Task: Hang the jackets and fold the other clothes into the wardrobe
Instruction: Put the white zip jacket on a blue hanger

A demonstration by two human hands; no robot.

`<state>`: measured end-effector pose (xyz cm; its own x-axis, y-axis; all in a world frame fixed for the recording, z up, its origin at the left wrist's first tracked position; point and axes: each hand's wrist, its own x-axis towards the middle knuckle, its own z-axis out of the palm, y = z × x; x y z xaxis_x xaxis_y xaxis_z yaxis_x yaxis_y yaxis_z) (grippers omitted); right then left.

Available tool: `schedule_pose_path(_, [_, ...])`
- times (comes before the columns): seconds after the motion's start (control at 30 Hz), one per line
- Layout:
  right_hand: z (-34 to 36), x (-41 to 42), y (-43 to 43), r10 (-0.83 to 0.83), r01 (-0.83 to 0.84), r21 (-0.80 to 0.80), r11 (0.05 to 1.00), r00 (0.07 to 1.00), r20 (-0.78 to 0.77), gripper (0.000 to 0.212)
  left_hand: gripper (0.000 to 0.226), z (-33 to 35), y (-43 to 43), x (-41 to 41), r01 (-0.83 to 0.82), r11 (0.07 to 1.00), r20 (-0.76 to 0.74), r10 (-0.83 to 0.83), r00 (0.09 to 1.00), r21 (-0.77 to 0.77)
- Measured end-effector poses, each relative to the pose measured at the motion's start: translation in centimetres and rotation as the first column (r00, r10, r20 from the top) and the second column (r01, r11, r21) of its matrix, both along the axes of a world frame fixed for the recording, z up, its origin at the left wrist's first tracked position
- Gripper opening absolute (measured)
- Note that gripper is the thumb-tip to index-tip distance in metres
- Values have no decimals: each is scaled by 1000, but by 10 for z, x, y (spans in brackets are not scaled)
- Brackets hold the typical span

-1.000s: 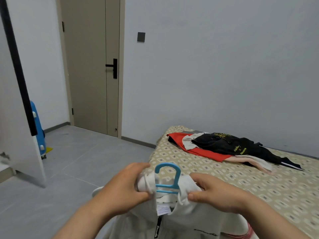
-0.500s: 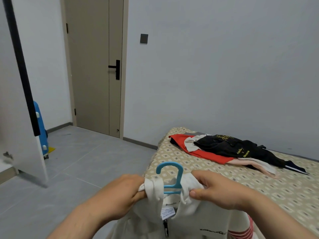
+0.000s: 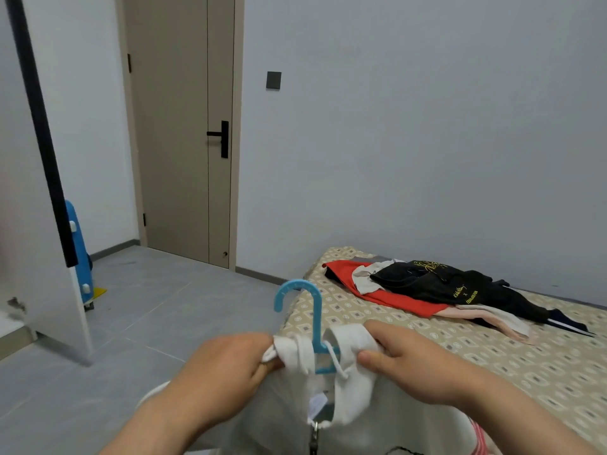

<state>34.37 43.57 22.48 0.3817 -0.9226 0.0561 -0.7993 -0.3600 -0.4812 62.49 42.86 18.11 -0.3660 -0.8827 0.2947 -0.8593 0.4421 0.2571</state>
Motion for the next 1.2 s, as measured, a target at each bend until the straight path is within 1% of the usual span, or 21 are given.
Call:
schedule_pose_path(0.03, [2, 0, -1, -13, 13, -11, 1000, 1000, -12, 11, 26, 3, -2, 4, -28, 999, 8, 28, 1000, -30])
schedule_pose_path(0.13, [11, 6, -6, -44, 40, -85, 996, 998, -38, 14, 27, 19, -5, 15, -75, 995, 3, 75, 997, -73])
schedule_pose_path(0.23, [34, 22, -15, -22, 5, -272, 962, 998, -61, 21, 27, 49, -10, 29, -116, 986, -26, 114, 993, -117])
schedule_pose_path(0.33, [73, 50, -33, 5, -25, -445, 895, 999, -46, 25, 28, 92, -15, 51, -199, 951, -38, 195, 980, -236])
schedule_pose_path(0.4, [104, 72, -47, 29, -29, -544, 839, 1000, -8, 24, 26, 125, -21, 71, -253, 909, -65, 246, 967, -331])
schedule_pose_path(0.47, [137, 97, -61, 86, -53, -617, 785, 996, 24, 21, 35, 159, -25, 94, -306, 848, -85, 300, 950, -432])
schedule_pose_path(0.53, [168, 124, -73, 139, -75, -666, 742, 989, 43, 25, 40, 190, -24, 118, -348, 785, -106, 344, 933, -512])
schedule_pose_path(0.63, [206, 157, -86, 189, -68, -740, 669, 979, 81, 37, 36, 232, -17, 148, -410, 719, -199, 364, 910, -561])
schedule_pose_path(0.73, [233, 186, -95, 228, -18, -811, 585, 963, 143, 43, 44, 266, -7, 173, -461, 643, -297, 353, 887, -612])
schedule_pose_path(0.87, [256, 217, -101, 251, 54, -859, 509, 945, 208, 44, 50, 293, 7, 202, -489, 488, -311, 403, 861, -723])
schedule_pose_path(0.97, [262, 239, -107, 290, 91, -870, 485, 921, 258, 45, 49, 304, 10, 218, -496, 418, -304, 445, 842, -761])
schedule_pose_path(1.03, [259, 254, -114, 312, 80, -865, 495, 913, 263, 45, 47, 304, 7, 232, -495, 407, -298, 457, 838, -768])
schedule_pose_path(1.13, [245, 279, -134, 334, 27, -835, 549, 909, 248, 43, 39, 289, -4, 257, -480, 457, -261, 462, 847, -749])
schedule_pose_path(1.2, [227, 297, -154, 333, 0, -805, 593, 910, 246, 43, 35, 270, -17, 276, -474, 514, -235, 462, 855, -715])
